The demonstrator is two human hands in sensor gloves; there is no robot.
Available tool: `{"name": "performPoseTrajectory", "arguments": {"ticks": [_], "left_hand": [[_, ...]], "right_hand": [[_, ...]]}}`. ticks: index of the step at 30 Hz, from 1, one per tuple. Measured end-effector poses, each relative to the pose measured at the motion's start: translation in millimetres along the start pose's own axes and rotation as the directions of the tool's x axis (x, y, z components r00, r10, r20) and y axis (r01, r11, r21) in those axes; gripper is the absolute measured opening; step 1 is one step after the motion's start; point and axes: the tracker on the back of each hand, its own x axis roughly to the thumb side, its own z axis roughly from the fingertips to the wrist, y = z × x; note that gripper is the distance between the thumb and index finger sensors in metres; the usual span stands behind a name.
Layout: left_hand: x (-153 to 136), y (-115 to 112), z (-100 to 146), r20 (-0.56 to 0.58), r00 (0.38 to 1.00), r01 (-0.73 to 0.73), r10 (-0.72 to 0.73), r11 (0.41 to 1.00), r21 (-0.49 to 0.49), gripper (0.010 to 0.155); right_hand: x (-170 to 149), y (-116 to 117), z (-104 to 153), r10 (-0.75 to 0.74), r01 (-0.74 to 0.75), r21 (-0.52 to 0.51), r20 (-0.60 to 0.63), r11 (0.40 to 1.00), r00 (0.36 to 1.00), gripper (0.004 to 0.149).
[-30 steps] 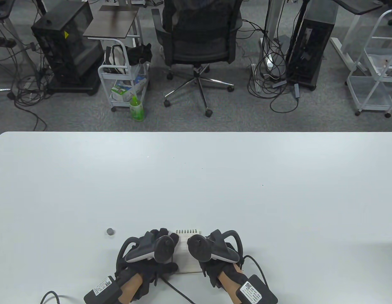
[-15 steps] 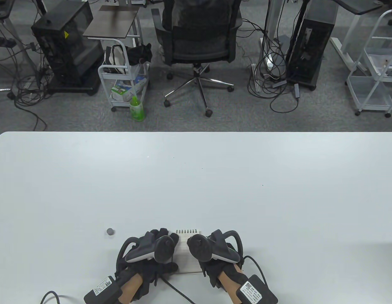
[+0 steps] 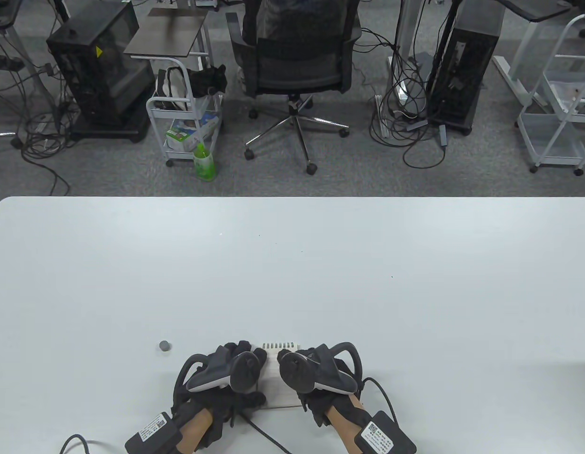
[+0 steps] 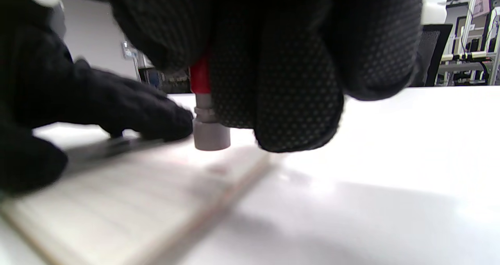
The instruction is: Stamp flower pattern stamp onto notebook
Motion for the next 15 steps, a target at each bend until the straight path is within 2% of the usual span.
{"name": "performPoseTrajectory", "arguments": {"ticks": [4,15], "left_hand": [[0.2,-0.1,-0.1,0.0,1.0,-0.001,0.001,1.0,0.0,0.089],[0.8,0.0,-0.2,0.0,1.0,0.003,-0.003,1.0,-0.002,0.089]], "right_hand": [[6.1,-7.2,0.0,-0.049,0.05,-0.046,0.027,0.998,0.998,0.045],[25.1,9.2,-6.6,-0.053,0.052,0.013,0.096,0.999,0.994,0.045]]}}
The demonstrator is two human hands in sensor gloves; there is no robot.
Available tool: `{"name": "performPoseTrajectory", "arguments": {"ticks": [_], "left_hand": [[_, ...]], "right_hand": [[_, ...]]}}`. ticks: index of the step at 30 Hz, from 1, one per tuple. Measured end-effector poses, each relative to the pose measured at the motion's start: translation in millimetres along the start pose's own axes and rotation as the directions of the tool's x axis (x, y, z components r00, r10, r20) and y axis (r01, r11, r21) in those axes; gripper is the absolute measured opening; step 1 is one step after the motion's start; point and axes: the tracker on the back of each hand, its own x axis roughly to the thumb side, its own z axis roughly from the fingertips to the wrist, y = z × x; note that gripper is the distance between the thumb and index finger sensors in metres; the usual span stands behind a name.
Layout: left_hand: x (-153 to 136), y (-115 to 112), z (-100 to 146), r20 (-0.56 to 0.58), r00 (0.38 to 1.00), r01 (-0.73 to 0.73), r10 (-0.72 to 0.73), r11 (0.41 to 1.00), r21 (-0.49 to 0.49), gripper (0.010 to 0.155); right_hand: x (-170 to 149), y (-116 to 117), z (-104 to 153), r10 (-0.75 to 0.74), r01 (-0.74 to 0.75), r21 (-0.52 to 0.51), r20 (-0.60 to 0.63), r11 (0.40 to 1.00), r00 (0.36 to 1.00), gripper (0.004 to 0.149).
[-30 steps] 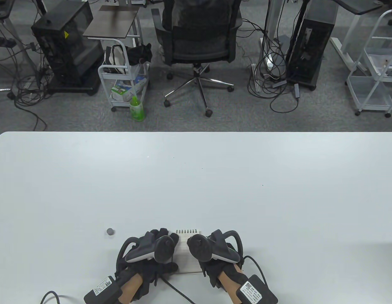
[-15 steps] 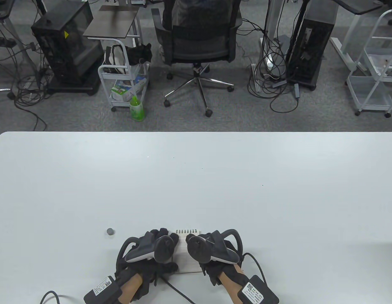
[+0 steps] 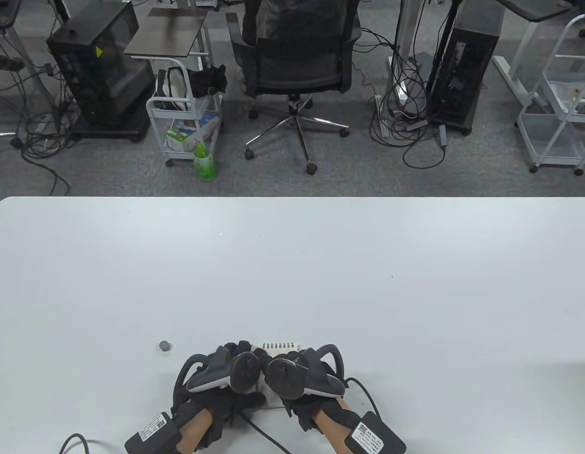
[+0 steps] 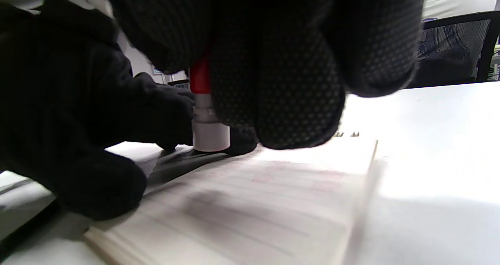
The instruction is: Stamp flower pattern stamp onto notebook
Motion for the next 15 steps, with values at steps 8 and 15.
{"name": "performPoseTrajectory", "arguments": {"ticks": [8,15], "left_hand": [[0.3,-0.1,-0.2,0.0,1.0,0.001,-0.001,1.0,0.0,0.089],[0.3,-0.1,-0.2,0.0,1.0,0.001,-0.001,1.0,0.0,0.089]], "right_hand": [[3.3,7.8,-2.7,0.009,-0.01,0.038,0.012,0.999,1.0,0.045],[6.1,12.3,-4.5,0.036,-0.037,0.053,0.019,0.998,0.999,0.045]]}}
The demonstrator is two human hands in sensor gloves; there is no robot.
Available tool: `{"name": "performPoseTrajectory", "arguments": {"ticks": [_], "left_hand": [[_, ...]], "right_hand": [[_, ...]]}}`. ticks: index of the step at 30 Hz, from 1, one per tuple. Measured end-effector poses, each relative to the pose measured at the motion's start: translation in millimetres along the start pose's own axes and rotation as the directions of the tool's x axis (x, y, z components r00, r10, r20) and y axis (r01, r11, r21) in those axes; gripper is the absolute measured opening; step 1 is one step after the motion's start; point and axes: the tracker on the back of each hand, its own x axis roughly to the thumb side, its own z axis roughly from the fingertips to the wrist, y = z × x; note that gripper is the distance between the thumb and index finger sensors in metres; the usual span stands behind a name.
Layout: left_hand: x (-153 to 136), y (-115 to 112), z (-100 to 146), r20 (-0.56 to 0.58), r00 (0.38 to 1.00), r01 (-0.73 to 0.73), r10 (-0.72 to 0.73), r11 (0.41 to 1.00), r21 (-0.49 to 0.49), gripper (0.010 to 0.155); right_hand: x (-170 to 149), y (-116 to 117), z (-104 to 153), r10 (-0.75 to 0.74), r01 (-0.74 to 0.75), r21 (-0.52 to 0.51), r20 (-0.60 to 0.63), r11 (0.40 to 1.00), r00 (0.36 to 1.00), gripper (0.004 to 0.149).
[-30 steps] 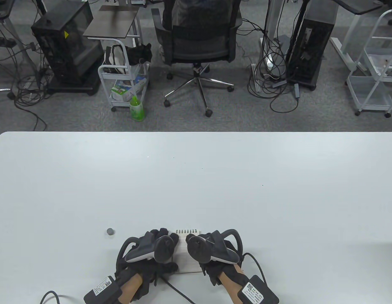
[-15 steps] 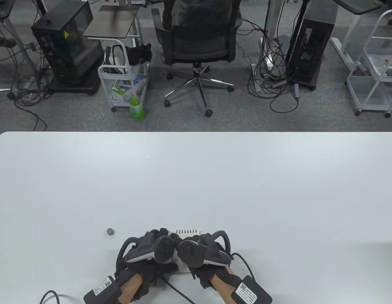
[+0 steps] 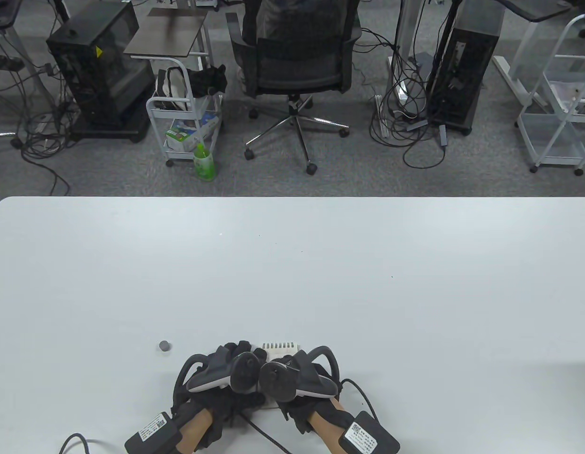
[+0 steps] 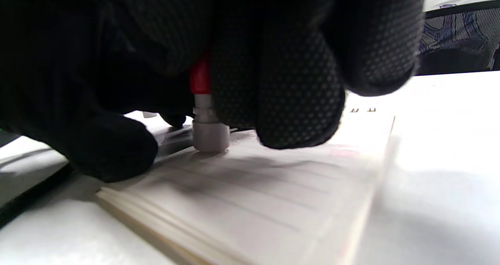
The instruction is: Stamp flower pattern stamp onto notebook
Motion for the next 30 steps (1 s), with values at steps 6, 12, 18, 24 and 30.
{"name": "performPoseTrajectory", "arguments": {"ticks": [6,12,18,24,30], "left_hand": [[0.0,0.0,0.0,0.0,1.0,0.0,0.0,1.0,0.0,0.089],[0.0,0.0,0.0,0.0,1.0,0.0,0.0,1.0,0.0,0.089],[0.0,0.0,0.0,0.0,1.0,0.0,0.0,1.0,0.0,0.089],[0.0,0.1,0.0,0.0,1.0,0.004,-0.004,1.0,-0.002,0.089],[0.5,-0.5,-0.1,-0.002,1.0,0.008,-0.008,1.0,-0.005,0.089]], "right_hand": [[1.0,2.3,-1.0,0.01,-0.01,0.01,0.0,1.0,1.0,0.045],[2.7,2.0,-0.8,0.017,-0.017,0.008,0.001,1.0,1.0,0.045],[6.0,4.9,-2.5,0.028,-0.028,0.035,-0.009,0.999,1.0,0.045],[10.4,6.5,-2.9,0.048,-0.047,0.035,-0.029,0.998,0.998,0.045],[9.2,7.8,-4.0,0.032,-0.031,0.035,-0.034,0.999,0.999,0.045]]}}
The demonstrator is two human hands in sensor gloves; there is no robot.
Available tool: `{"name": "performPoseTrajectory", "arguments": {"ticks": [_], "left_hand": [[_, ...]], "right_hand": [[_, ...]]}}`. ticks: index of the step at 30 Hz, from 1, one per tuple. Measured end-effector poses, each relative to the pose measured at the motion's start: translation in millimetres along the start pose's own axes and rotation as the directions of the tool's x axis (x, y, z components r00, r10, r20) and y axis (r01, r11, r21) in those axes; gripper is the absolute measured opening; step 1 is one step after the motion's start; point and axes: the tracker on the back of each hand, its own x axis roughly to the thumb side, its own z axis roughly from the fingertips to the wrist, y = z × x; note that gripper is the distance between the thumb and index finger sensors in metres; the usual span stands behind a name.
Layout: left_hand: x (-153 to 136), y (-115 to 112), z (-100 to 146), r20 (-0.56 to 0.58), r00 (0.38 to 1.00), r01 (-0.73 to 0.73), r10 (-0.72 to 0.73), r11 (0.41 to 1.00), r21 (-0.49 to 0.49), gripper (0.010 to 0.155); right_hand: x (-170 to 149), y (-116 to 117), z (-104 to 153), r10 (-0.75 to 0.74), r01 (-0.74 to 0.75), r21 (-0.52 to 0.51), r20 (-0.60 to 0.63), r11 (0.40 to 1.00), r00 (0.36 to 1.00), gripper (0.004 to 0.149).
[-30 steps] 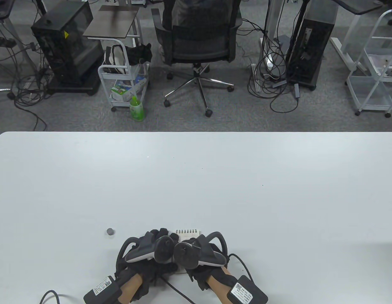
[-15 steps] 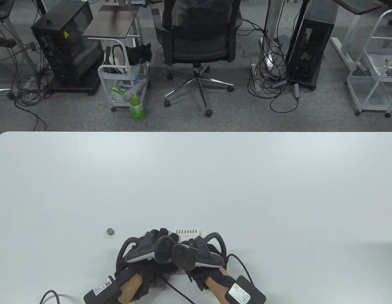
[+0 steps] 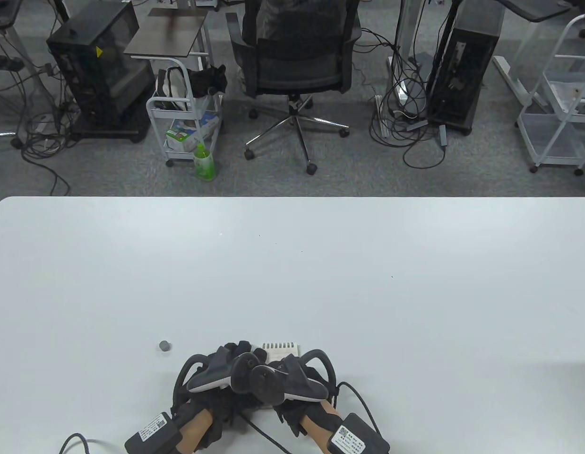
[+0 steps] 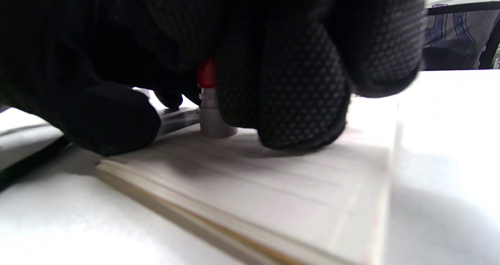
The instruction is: Stamp flower pattern stamp onto notebook
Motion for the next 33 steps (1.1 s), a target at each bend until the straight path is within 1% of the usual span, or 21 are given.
{"name": "performPoseTrajectory", "arguments": {"ticks": [4,5,6,8,9,14,16,19,27,31,33], "left_hand": [[0.1,-0.1,0.1,0.0,1.0,0.001,-0.001,1.0,0.0,0.089],[0.1,-0.2,-0.1,0.0,1.0,0.001,-0.001,1.0,-0.001,0.089],[0.1,-0.2,-0.1,0.001,1.0,0.0,0.0,1.0,-0.002,0.089],[0.2,-0.4,-0.3,0.0,1.0,0.001,-0.001,1.0,-0.002,0.089],[0.1,-0.4,-0.1,0.0,1.0,0.001,-0.001,1.0,-0.002,0.089],[0.1,-0.3,-0.2,0.001,1.0,0.001,-0.001,1.0,-0.002,0.089],[0.4,-0.4,-0.2,0.001,1.0,0.002,-0.002,1.0,-0.002,0.089],[0.0,-0.4,-0.2,0.001,1.0,0.002,-0.002,1.0,-0.002,0.089],[-0.1,-0.6,-0.3,0.003,1.0,-0.001,0.001,1.0,-0.003,0.089],[-0.3,-0.7,-0.3,0.003,1.0,0.0,0.0,1.0,-0.003,0.089],[-0.3,-0.7,-0.3,0.003,1.0,0.0,0.0,1.0,-0.003,0.089]], "right_hand": [[1.5,0.2,-0.2,0.021,-0.021,0.009,-0.004,1.0,1.0,0.044],[1.8,0.5,-0.3,0.016,-0.016,-0.005,-0.001,1.0,1.0,0.044],[1.6,0.3,-1.0,0.018,-0.018,0.01,-0.006,1.0,1.0,0.044],[0.9,0.9,-0.7,0.008,-0.008,-0.002,0.0,1.0,1.0,0.044],[0.5,0.9,-0.9,0.009,-0.009,0.011,-0.006,1.0,1.0,0.044],[0.3,1.3,0.7,0.013,-0.013,-0.005,0.0,1.0,1.0,0.045],[-1.7,-0.3,-0.3,0.004,-0.004,0.028,-0.005,1.0,1.0,0.045],[-4.1,-0.9,-1.9,-0.021,0.021,0.036,-0.003,0.999,1.0,0.045],[-2.9,-3.9,0.8,0.005,-0.005,0.005,0.009,1.0,1.0,0.045],[-9.2,-6.5,3.7,-0.003,0.003,-0.01,0.013,1.0,1.0,0.045],[-14.1,-10.3,6.5,-0.013,0.014,-0.035,0.014,0.999,1.0,0.045]]}}
